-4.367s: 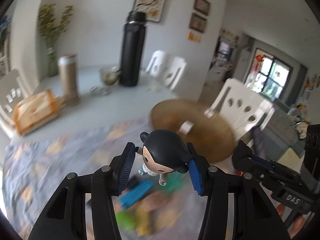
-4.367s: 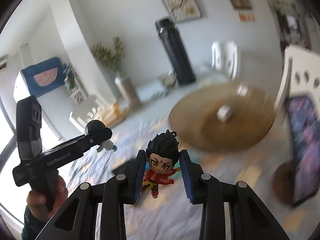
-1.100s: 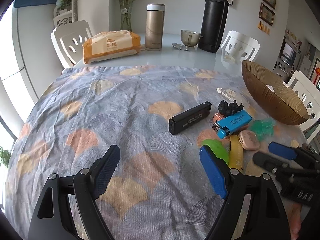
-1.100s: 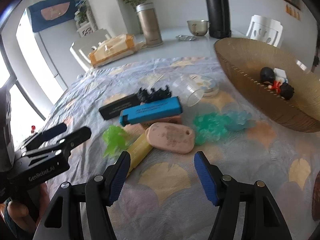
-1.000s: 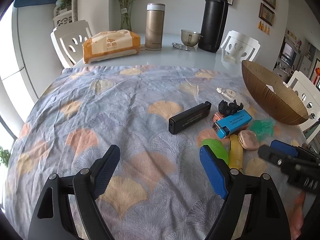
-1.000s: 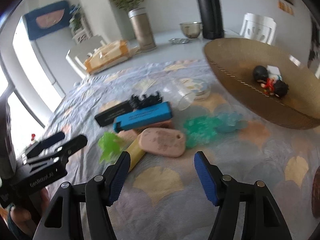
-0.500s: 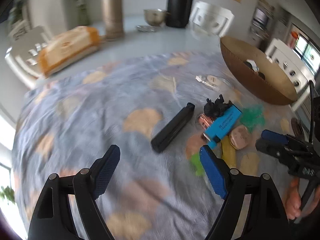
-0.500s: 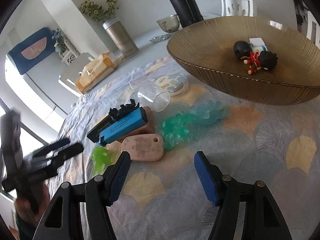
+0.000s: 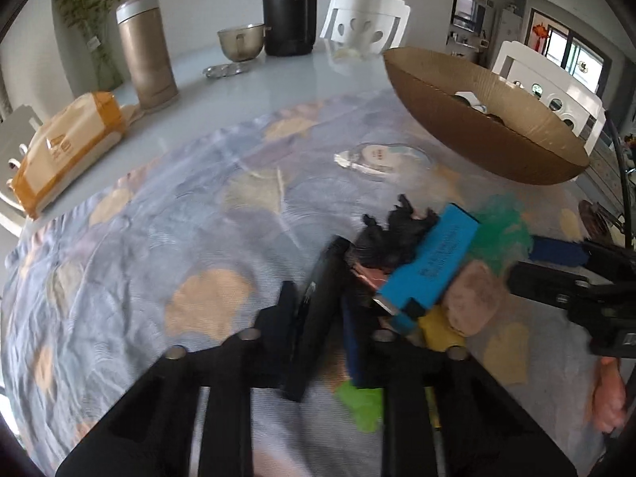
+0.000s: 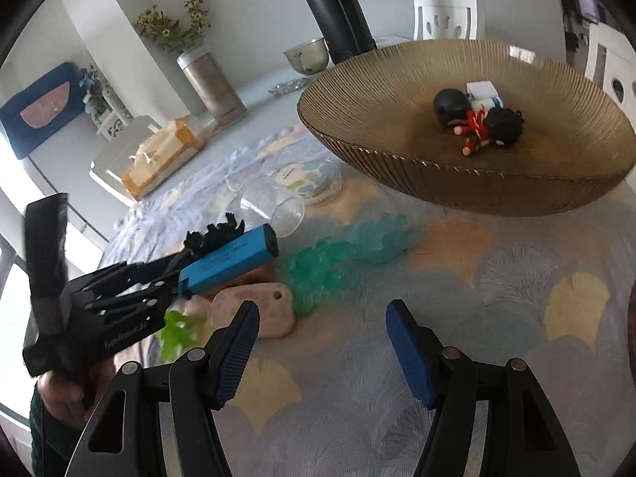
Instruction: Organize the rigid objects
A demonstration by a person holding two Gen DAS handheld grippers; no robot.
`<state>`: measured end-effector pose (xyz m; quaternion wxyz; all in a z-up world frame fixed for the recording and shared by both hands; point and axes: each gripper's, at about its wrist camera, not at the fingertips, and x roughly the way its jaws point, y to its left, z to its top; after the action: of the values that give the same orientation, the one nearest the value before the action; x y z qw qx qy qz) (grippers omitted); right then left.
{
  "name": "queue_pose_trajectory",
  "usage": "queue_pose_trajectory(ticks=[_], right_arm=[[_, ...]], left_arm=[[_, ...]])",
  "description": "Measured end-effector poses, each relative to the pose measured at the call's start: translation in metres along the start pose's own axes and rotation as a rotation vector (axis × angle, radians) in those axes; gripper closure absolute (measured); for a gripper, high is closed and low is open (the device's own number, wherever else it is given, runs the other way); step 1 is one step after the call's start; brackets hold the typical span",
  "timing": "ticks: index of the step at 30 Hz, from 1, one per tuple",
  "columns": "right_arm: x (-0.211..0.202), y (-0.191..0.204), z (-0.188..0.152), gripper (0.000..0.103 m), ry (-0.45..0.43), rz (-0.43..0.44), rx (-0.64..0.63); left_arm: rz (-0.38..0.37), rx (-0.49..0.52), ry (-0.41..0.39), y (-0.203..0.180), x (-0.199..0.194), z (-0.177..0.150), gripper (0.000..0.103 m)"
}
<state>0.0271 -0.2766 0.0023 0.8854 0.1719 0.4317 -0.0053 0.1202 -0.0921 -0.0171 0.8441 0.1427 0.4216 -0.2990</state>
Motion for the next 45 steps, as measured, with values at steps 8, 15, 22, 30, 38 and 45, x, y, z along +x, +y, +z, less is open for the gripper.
queue_pose_trajectory(ticks=[8, 15, 22, 30, 38, 45], right_arm=[[0.026, 0.024, 0.021, 0.073, 0.003, -0.065, -0.127], [-0.019, 0.036, -0.001, 0.08, -0.103, 0.002, -0.215], [-0.064, 0.038, -0.048, 0.079, -0.053, 0.113, -0.351], [-0.035, 0.027, -0.07, 0.072, 0.105, 0.119, -0.363], [-0.058, 0.0, -0.084, 0.039, 0.097, 0.108, -0.268], [-0.057, -0.004, -0.076, 0.039, 0.112, 0.118, -0.146]], left_arm=[[-0.003, -0.144, -0.033, 0.027, -0.012, -0.004, 0.091], [-0.008, -0.234, -0.088, 0.029, -0.061, -0.026, 0.094], [-0.024, -0.269, -0.064, 0.012, -0.089, -0.068, 0.093], [0.011, -0.323, -0.007, 0.027, -0.053, -0.025, 0.068], [0.094, -0.235, 0.048, 0.012, -0.015, -0.008, 0.093], [0.075, -0.299, -0.059, 0.006, -0.069, -0.043, 0.094]])
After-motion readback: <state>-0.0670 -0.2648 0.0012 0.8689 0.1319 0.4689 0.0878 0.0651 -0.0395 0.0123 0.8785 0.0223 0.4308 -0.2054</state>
